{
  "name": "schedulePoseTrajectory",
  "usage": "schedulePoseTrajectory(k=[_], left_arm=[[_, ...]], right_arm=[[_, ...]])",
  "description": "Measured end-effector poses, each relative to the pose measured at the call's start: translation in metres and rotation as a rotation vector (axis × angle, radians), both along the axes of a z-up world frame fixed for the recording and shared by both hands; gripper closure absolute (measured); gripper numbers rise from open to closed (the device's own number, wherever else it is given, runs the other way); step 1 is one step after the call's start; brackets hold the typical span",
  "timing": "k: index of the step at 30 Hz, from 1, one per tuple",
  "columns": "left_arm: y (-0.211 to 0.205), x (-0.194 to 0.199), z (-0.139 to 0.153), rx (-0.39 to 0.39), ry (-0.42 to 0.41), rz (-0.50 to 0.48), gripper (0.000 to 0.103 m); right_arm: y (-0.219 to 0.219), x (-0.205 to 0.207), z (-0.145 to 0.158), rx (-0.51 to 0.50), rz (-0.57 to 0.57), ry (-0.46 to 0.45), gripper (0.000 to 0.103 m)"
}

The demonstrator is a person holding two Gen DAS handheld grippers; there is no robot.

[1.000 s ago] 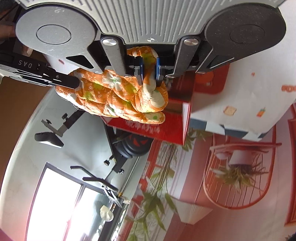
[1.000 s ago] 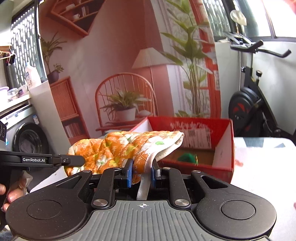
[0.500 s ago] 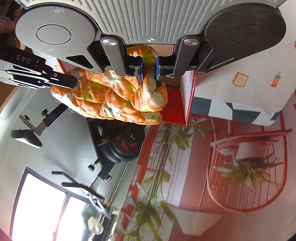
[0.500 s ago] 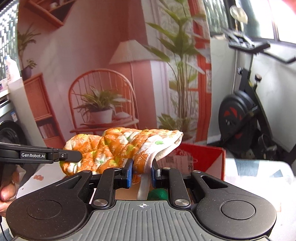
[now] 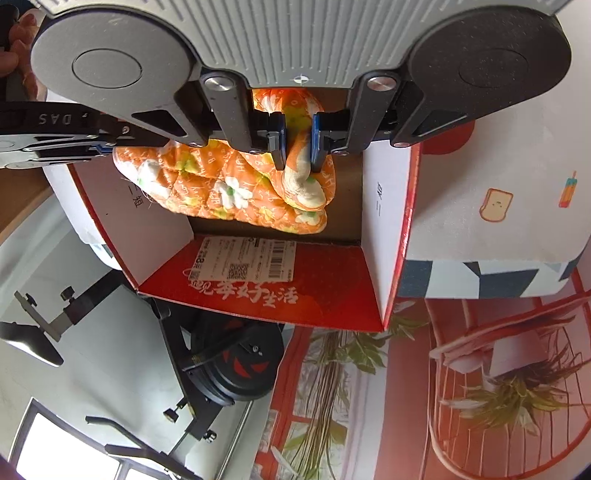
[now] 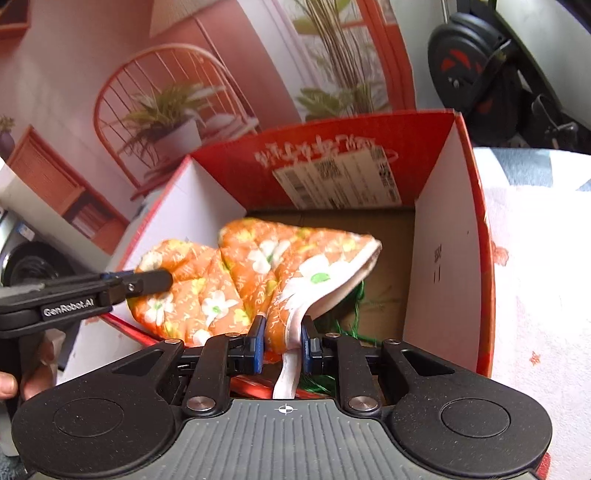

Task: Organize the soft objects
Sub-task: 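Lift the orange mitt with the right tool into the red box, then open the right tool to release the mitt and withdraw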

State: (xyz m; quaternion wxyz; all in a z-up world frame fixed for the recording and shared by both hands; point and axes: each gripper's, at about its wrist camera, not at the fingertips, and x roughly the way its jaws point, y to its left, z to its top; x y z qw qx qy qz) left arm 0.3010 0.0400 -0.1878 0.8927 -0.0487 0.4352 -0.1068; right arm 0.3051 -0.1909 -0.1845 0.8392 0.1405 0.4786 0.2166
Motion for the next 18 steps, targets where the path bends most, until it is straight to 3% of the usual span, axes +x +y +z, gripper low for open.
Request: schedulePoseTrajectory(k=[6,12,16,18], left_arm=[[-0.008,0.013,-0.014,0.03,0.014,0.005,0.089],[-0.011,0.024,-0.018,0.061,-0.003,0.019,0.089],[-0.013,0.022,-0.017,0.091,0.0,-0.003,0.088],[-0.013,0.018,-0.014,0.106,-0.01,-0.001,0.086]], right_arm=[[0.004,0.022,-0.022,-0.058,-0.05,0.073,0.085],[0.01,0.031,-0.025,-0.127,-0.11,0.053,0.085],[0.011,0.028,-0.026,-0.128,-0.074,0.084,0.083],[0.012,0.025,-0.025,-0.135,-0.05,0.095,0.078]])
